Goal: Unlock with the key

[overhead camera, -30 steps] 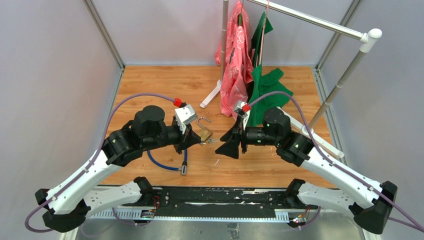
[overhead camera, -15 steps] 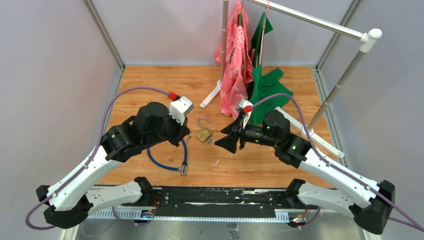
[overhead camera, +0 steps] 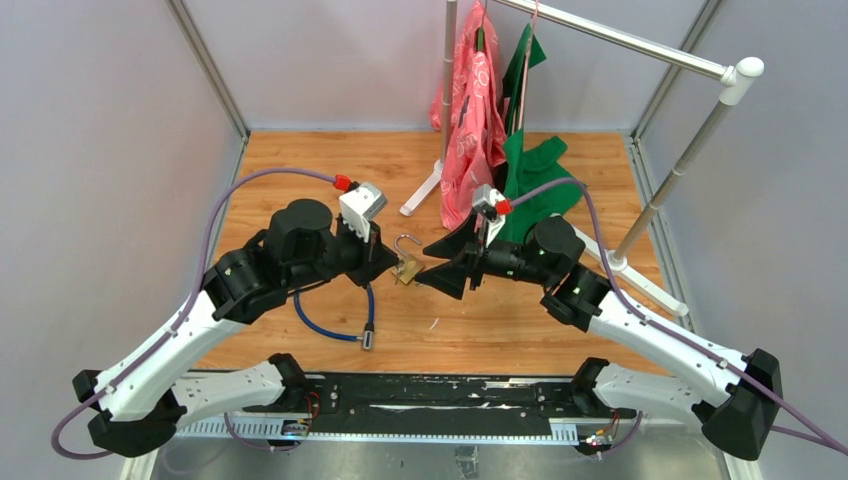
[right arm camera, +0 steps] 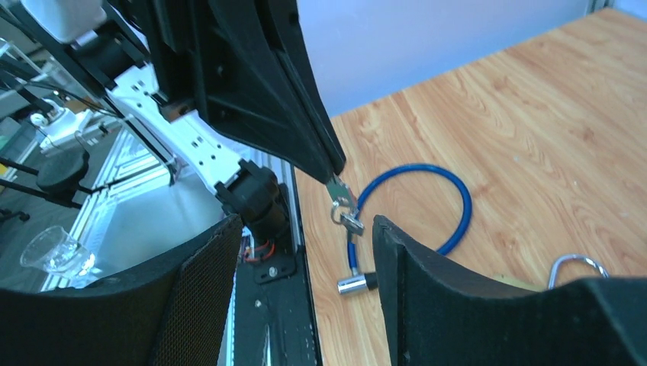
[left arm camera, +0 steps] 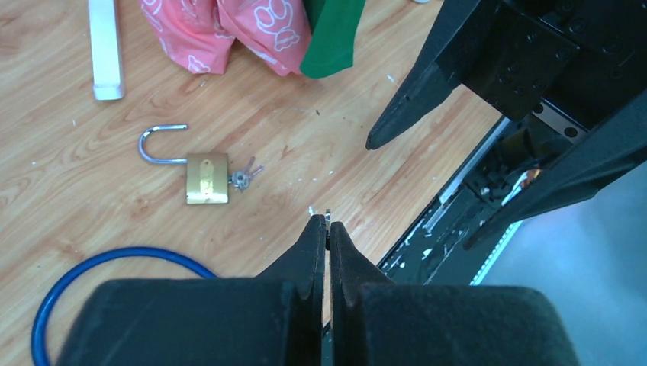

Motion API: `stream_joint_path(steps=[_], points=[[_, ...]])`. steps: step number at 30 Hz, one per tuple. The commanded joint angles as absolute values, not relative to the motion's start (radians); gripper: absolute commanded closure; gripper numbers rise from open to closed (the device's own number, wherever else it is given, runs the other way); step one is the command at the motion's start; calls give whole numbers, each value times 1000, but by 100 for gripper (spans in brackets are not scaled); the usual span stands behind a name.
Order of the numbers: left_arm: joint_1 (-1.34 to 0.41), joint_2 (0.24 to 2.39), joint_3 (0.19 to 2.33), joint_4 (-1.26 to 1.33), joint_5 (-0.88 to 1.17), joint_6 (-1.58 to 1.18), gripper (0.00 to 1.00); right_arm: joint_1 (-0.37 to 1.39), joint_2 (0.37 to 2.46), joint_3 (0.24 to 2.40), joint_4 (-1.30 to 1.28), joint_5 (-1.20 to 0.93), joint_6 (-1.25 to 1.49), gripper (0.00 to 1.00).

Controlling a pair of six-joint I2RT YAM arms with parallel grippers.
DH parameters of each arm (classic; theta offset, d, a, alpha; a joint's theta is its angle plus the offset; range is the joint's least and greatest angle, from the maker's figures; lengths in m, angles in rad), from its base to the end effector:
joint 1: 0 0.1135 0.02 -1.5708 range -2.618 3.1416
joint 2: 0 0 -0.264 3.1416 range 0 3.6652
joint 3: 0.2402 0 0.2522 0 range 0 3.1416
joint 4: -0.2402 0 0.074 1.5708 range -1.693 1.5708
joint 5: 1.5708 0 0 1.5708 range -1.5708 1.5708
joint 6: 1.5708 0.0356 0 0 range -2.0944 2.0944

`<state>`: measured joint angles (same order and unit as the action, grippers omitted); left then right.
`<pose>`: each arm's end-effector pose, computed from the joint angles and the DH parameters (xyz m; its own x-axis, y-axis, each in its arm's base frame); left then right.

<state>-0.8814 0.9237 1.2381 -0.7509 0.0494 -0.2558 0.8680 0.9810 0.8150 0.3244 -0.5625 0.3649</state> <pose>0.1097 -0.1358 0.4106 -0.4624 0.1636 -0.8715 0.7051 0.6637 -0.2495 0.1325 0.1858 0.3680 -0.2566 0.1642 -0.9525 -0.9573 0.0924 0.2738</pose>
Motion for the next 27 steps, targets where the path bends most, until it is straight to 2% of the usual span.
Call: stream_joint_path(steps=[1,15,27], points=[[-885,916,1265,-696,54,-337,100,865,989,807,473,-583,418,34],[-885,910,1313,-613,89,-434,100,864,1040,817,637,-600,515,35],[-885,863,1318,-541,120,-480,100,864,1113,790,965,-635,776,53]])
